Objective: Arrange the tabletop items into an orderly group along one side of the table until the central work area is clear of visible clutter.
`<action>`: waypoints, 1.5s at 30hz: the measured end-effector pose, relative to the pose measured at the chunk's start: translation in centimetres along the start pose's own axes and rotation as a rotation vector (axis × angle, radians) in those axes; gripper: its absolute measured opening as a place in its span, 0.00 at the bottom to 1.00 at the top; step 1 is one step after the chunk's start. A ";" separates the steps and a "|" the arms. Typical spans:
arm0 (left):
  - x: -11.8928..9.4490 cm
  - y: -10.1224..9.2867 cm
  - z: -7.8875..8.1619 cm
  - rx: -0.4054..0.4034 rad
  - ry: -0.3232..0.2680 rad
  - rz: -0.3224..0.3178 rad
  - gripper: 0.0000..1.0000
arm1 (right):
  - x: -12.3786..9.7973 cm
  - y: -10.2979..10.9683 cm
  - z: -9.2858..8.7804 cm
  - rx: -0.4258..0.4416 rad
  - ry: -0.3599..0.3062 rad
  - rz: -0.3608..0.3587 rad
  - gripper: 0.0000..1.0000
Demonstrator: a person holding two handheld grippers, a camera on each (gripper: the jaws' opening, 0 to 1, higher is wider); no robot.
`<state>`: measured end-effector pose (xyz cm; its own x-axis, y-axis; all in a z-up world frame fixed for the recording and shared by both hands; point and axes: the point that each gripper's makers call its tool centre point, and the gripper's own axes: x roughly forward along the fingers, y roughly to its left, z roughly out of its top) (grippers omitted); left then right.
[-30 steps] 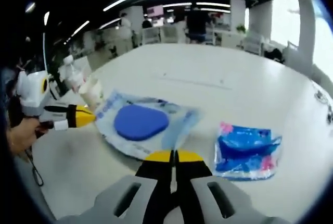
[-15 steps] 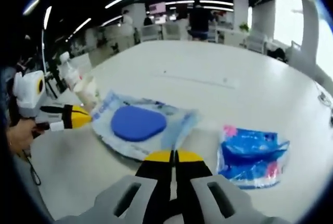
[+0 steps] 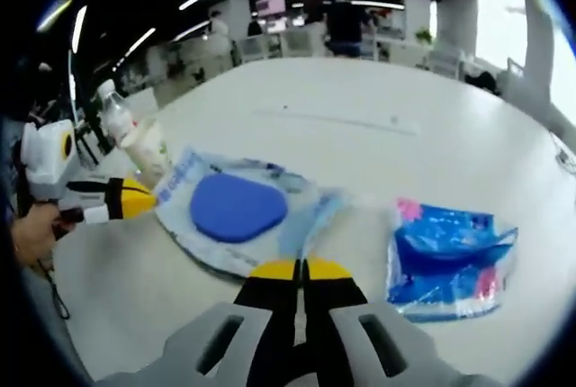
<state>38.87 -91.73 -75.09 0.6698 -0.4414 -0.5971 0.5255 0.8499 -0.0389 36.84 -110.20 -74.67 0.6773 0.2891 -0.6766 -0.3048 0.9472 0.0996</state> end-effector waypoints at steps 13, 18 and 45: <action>0.4 0.3 -0.4 -0.036 0.018 -0.003 0.02 | 0.2 -0.2 -0.1 0.022 0.001 -0.009 0.00; 0.4 0.4 -0.3 -0.049 0.017 -0.004 0.03 | 0.1 -0.5 -0.2 0.054 0.005 -0.007 0.03; -3.1 -1.1 1.0 -0.029 -0.051 -0.038 0.60 | -5.5 0.7 1.5 0.007 -0.081 0.012 0.58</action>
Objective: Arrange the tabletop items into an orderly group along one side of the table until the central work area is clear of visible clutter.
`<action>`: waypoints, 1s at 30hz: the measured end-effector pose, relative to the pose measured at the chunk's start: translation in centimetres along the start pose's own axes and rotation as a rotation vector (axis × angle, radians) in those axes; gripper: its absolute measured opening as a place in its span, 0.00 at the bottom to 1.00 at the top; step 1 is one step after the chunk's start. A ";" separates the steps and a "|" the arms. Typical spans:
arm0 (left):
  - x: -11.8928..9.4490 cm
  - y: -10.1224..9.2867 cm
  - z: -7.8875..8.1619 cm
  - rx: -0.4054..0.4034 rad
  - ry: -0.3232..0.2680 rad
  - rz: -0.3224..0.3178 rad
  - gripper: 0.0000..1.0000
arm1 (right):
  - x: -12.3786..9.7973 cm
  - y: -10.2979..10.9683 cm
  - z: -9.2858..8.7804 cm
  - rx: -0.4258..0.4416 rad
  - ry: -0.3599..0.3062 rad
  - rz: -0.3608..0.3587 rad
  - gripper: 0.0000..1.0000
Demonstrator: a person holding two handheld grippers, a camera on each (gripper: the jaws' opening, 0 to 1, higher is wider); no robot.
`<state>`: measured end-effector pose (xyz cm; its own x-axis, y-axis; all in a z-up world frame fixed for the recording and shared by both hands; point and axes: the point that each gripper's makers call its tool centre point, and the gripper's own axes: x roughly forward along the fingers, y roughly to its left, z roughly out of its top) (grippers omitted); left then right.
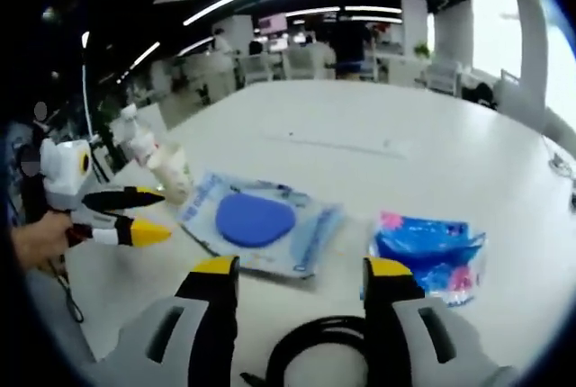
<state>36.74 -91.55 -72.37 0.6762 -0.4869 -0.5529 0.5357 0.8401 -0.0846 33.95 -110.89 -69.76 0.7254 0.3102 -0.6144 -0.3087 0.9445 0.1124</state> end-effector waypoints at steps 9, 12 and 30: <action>-1.9 -1.2 1.1 0.043 -0.031 -0.049 0.80 | -1.8 0.3 -0.6 0.006 0.012 0.013 0.72; -2.6 -1.8 1.6 0.019 -0.053 -0.081 0.87 | -2.4 0.2 -0.9 0.002 0.018 0.010 0.74; -6.8 -3.9 2.7 0.167 -0.082 -0.164 1.00 | -4.7 -1.4 -3.6 -0.013 0.056 -0.015 0.70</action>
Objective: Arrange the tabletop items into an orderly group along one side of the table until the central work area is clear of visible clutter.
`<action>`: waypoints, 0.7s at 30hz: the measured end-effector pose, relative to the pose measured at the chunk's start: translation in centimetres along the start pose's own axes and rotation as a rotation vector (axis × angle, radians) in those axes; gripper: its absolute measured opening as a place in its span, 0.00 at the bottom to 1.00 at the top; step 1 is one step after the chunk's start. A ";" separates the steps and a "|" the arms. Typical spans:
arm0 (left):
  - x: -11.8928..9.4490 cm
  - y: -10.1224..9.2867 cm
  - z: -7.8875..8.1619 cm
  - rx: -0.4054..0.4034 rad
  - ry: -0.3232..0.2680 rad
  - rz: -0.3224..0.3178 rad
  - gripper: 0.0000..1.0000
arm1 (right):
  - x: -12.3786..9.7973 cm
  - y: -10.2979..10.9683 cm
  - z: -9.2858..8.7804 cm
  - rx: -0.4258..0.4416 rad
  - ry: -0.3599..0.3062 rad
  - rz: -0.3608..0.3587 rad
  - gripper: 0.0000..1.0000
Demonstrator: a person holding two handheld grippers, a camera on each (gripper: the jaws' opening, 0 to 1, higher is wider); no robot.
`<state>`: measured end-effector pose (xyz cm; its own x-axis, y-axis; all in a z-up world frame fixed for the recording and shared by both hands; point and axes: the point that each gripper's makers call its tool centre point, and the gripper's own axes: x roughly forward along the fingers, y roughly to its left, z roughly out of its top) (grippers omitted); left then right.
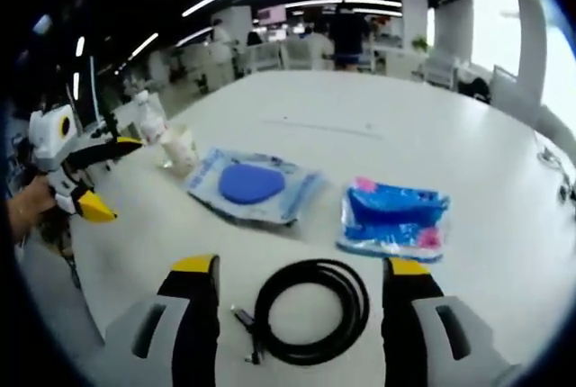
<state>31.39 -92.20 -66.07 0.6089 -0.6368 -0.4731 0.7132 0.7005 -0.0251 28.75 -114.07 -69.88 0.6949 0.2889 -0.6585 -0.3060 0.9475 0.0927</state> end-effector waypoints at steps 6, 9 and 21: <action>-1.2 -0.8 0.2 0.015 0.000 -0.032 1.00 | -0.1 -0.9 -1.1 0.008 0.014 -0.020 0.67; -1.8 -0.9 0.1 0.017 -0.004 -0.047 1.00 | 0.1 -1.4 -2.2 0.007 0.036 -0.031 0.62; -3.3 -1.1 0.4 0.066 -0.034 -0.057 1.00 | 0.6 -2.4 -4.5 0.008 0.074 -0.068 0.42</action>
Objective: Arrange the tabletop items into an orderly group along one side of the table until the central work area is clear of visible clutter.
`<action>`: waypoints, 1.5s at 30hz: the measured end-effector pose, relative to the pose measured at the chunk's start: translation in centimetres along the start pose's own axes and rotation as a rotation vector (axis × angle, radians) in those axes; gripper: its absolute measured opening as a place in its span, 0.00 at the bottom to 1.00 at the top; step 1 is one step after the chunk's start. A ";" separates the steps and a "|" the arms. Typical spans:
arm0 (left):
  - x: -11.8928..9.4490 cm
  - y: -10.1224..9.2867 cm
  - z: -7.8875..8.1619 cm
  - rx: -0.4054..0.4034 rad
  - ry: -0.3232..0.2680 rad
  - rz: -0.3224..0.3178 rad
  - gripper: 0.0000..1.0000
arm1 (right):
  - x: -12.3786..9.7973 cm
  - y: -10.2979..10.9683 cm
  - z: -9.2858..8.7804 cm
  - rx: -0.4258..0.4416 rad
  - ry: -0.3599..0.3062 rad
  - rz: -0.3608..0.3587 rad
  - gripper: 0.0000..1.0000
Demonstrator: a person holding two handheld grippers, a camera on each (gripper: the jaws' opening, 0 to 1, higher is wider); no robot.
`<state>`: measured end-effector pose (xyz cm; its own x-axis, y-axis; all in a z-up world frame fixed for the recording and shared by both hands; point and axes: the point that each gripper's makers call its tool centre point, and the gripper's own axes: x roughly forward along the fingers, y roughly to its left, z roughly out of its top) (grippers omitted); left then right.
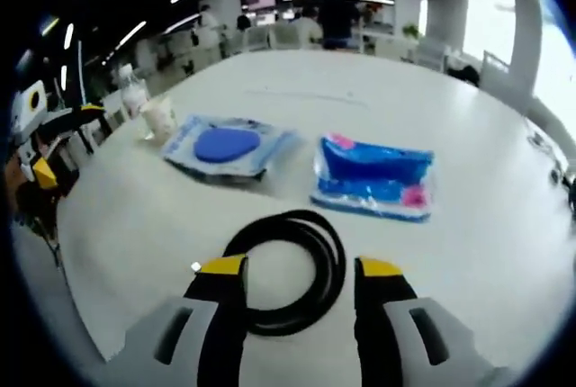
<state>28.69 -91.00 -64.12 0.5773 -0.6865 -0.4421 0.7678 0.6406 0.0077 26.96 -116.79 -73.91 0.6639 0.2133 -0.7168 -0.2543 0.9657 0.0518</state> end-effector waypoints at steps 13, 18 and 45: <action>-1.0 -0.4 -0.7 0.005 0.020 -0.003 1.00 | 0.5 -0.8 -0.7 0.013 0.009 -0.066 0.21; -1.3 -0.5 -0.7 0.008 0.024 -0.002 1.00 | 0.8 -1.2 -1.1 0.016 0.027 -0.100 0.15; -2.1 -0.7 -1.1 0.015 0.033 -0.003 0.99 | 0.6 0.2 -0.2 0.157 -0.017 -0.032 0.00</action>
<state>26.63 -89.64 -64.20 0.5657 -0.6764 -0.4718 0.7736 0.6334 0.0194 27.19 -116.52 -74.47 0.6818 0.1834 -0.7082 -0.1209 0.9830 0.1381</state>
